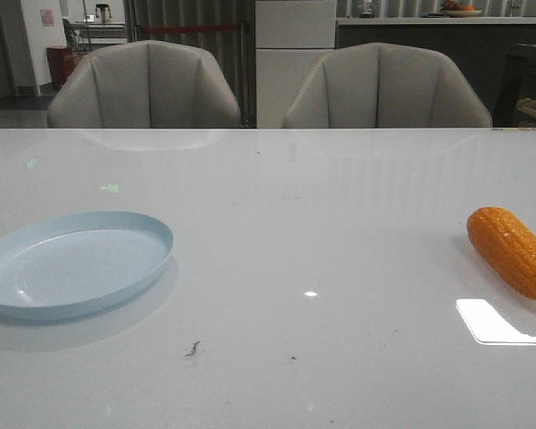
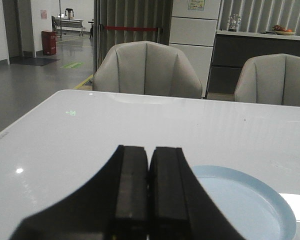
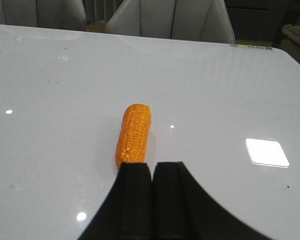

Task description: Place corn on plate with both arms

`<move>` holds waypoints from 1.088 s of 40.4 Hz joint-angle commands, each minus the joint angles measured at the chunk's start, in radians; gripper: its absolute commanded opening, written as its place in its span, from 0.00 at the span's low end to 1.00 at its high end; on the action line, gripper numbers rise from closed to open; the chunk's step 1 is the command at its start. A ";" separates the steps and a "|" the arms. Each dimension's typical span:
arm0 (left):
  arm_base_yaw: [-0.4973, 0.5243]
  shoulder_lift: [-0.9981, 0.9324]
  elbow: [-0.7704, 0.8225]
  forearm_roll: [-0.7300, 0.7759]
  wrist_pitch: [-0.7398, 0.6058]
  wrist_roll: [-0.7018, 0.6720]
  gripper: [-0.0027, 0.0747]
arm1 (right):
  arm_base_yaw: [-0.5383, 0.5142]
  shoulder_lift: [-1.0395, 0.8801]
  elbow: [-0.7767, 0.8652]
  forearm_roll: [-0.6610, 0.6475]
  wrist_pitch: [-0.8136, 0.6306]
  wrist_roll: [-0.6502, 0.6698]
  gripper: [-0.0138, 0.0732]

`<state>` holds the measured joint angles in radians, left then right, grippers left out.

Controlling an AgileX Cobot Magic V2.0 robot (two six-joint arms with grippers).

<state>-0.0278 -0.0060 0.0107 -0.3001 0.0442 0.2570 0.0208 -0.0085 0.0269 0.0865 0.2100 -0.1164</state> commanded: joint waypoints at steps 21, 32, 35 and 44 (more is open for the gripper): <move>0.002 -0.021 0.036 -0.010 -0.245 0.001 0.16 | -0.002 -0.026 -0.021 -0.018 -0.264 -0.007 0.19; 0.002 -0.021 -0.023 -0.006 -0.275 0.001 0.16 | -0.002 -0.026 -0.033 -0.001 -0.362 0.031 0.19; 0.002 -0.021 -0.081 0.035 -0.270 0.001 0.16 | -0.002 -0.026 -0.096 0.005 -0.333 0.074 0.19; 0.002 0.100 -0.377 0.134 -0.009 0.001 0.16 | -0.002 0.092 -0.492 0.005 0.018 0.074 0.19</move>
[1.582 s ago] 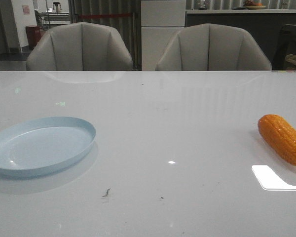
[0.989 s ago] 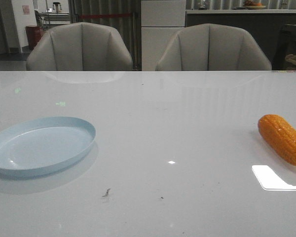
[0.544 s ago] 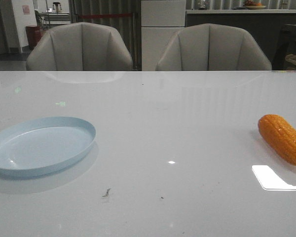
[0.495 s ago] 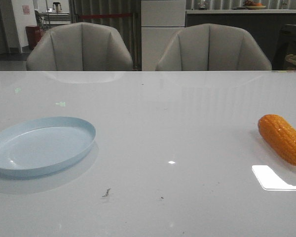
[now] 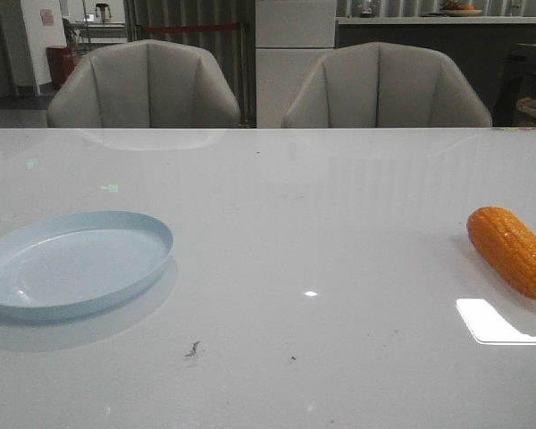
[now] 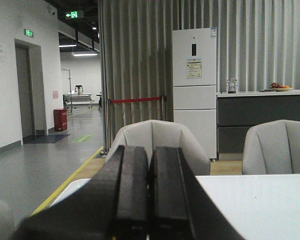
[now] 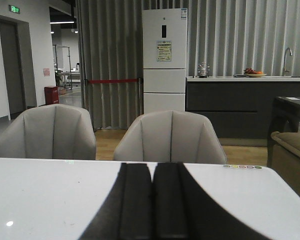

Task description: Place corn on plate with both arms

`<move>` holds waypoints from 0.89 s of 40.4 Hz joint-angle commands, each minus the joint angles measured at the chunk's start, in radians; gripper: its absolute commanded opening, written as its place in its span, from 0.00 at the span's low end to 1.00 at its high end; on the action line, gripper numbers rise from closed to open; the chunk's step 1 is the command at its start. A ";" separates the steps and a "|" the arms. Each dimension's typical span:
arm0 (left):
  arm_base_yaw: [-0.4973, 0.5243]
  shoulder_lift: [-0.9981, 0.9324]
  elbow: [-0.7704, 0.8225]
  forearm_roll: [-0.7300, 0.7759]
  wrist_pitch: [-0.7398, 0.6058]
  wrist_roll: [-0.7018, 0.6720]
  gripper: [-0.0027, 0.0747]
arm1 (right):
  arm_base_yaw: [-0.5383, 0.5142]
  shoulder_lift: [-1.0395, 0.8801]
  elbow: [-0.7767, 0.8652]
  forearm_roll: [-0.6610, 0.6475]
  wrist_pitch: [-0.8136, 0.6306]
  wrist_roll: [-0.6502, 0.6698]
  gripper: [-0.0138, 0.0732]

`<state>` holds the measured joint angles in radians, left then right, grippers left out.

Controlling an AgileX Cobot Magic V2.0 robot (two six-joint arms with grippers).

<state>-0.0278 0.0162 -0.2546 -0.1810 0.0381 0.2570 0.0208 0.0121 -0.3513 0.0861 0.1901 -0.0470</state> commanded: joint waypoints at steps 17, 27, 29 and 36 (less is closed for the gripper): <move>0.002 0.660 -0.296 -0.072 0.042 0.001 0.16 | -0.002 0.539 -0.236 0.012 -0.051 0.004 0.19; 0.002 0.921 -0.296 -0.076 0.051 0.001 0.17 | -0.002 0.746 -0.236 0.012 0.043 0.004 0.23; 0.002 0.945 -0.296 -0.076 0.051 0.001 0.21 | -0.002 0.765 -0.236 0.012 0.041 0.004 0.28; 0.002 0.993 -0.296 -0.076 0.051 0.001 0.54 | -0.002 0.824 -0.236 0.012 0.042 0.004 0.62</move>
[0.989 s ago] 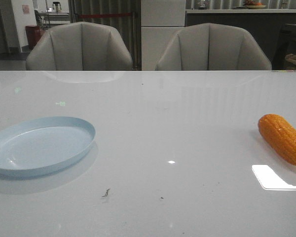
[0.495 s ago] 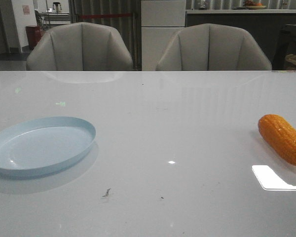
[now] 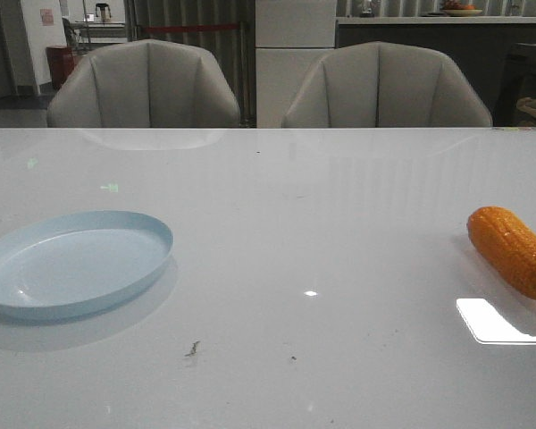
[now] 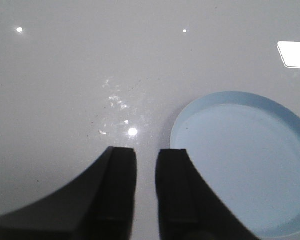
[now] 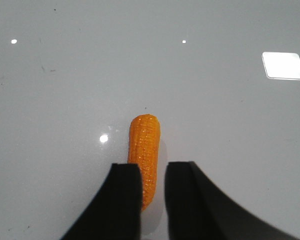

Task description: Place corn on plate with both arms

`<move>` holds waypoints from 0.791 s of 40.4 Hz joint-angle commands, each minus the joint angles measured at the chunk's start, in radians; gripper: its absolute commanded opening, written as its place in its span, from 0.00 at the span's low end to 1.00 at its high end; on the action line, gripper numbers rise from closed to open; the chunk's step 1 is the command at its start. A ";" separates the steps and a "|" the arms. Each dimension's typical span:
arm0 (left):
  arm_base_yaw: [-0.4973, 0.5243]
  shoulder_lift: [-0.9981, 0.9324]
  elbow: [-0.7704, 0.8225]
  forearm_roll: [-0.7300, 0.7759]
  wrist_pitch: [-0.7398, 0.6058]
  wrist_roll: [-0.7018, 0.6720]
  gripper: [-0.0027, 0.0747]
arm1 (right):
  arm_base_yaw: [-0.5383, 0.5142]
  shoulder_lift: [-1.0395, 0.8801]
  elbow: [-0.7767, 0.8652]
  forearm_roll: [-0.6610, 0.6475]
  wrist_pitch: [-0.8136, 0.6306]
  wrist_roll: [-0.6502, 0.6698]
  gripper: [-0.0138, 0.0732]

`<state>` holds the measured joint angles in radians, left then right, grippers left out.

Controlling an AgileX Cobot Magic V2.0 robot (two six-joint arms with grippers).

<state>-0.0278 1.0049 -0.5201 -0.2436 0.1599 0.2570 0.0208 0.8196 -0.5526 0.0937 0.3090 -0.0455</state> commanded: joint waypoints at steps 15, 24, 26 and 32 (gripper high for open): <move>0.002 0.151 -0.228 -0.027 0.177 -0.003 0.64 | -0.002 0.043 -0.035 0.011 -0.076 0.003 0.66; 0.002 0.405 -0.470 -0.027 0.330 -0.010 0.64 | -0.002 0.043 -0.035 0.011 -0.076 0.003 0.66; 0.002 0.466 -0.524 -0.029 0.382 -0.010 0.64 | -0.002 0.043 -0.035 0.011 -0.076 0.003 0.66; 0.002 0.635 -0.673 -0.029 0.547 -0.010 0.64 | -0.002 0.043 -0.035 0.011 -0.076 0.003 0.66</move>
<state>-0.0278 1.5932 -1.0905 -0.2546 0.6489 0.2570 0.0208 0.8658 -0.5526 0.1001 0.3090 -0.0455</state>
